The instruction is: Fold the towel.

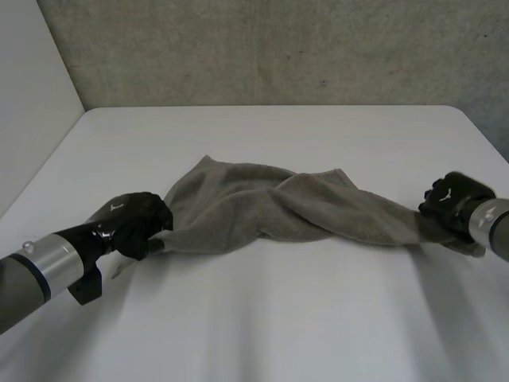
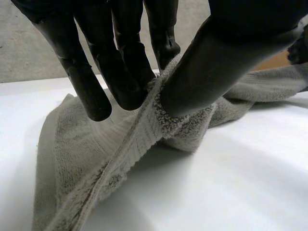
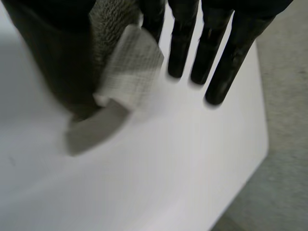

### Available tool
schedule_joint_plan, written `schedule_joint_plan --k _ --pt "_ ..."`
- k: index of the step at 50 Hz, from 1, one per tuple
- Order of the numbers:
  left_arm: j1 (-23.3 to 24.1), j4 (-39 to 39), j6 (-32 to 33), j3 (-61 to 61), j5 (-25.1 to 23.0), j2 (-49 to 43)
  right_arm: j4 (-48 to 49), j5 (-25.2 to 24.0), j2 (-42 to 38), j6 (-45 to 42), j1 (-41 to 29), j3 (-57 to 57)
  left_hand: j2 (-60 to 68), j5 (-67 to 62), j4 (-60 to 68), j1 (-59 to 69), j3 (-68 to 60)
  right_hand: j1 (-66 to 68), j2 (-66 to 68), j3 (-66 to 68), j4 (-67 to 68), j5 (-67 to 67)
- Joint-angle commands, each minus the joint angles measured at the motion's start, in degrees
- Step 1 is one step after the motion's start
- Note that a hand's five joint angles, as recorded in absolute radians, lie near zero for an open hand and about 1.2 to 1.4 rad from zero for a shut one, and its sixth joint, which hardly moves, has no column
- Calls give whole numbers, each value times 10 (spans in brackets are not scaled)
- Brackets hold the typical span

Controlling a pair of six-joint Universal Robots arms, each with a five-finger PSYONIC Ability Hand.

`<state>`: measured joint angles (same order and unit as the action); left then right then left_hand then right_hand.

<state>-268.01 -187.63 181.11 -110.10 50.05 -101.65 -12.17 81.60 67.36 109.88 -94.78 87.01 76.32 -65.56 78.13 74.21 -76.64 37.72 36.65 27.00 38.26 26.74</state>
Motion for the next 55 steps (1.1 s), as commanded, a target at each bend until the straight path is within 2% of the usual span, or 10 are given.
schedule_joint_plan --k 1,3,9,11,17,27,45,47,51,55 --pt "0 0 0 -12 -1 5 32 -51 35 116 7 -47 37 -44 19 58 -34 -277 -266 -170 -283 -267" --pt "0 0 0 -12 -2 5 36 -78 42 230 -18 -81 37 -44 19 58 -34 -277 -266 -170 -283 -267" --pt "1 0 0 -13 -2 4 38 -100 30 356 -88 -152 37 -44 19 58 -34 -277 -266 -170 -283 -267" --pt "1 0 0 -13 -3 4 33 -95 -21 393 -134 -213 37 -44 19 58 -34 -277 -266 -170 -283 -267" --pt "0 1 0 -18 -2 4 3 -82 -125 401 -189 -342 37 -44 19 58 -34 -277 -266 -170 -283 -267" --pt "-11 3 0 -41 -12 27 -123 -40 -429 405 -211 -753 37 -44 19 58 -34 -170 -160 -63 -176 -161" --pt "-33 1 0 -50 -39 25 -80 -43 -541 405 -212 -762 37 -44 19 58 -34 -64 -54 43 -70 -55" --pt "-33 0 0 -50 -39 25 -79 -44 -542 406 -212 -762 37 -44 19 58 -34 -12 -2 95 -18 -3" --pt "-35 0 0 -49 -39 24 -72 -45 -537 409 -212 -768 37 -44 19 58 -34 395 406 502 390 405" --pt "-35 0 0 -46 -39 24 -64 -39 -503 426 -216 -768 37 -44 19 58 -34 423 434 530 417 433"
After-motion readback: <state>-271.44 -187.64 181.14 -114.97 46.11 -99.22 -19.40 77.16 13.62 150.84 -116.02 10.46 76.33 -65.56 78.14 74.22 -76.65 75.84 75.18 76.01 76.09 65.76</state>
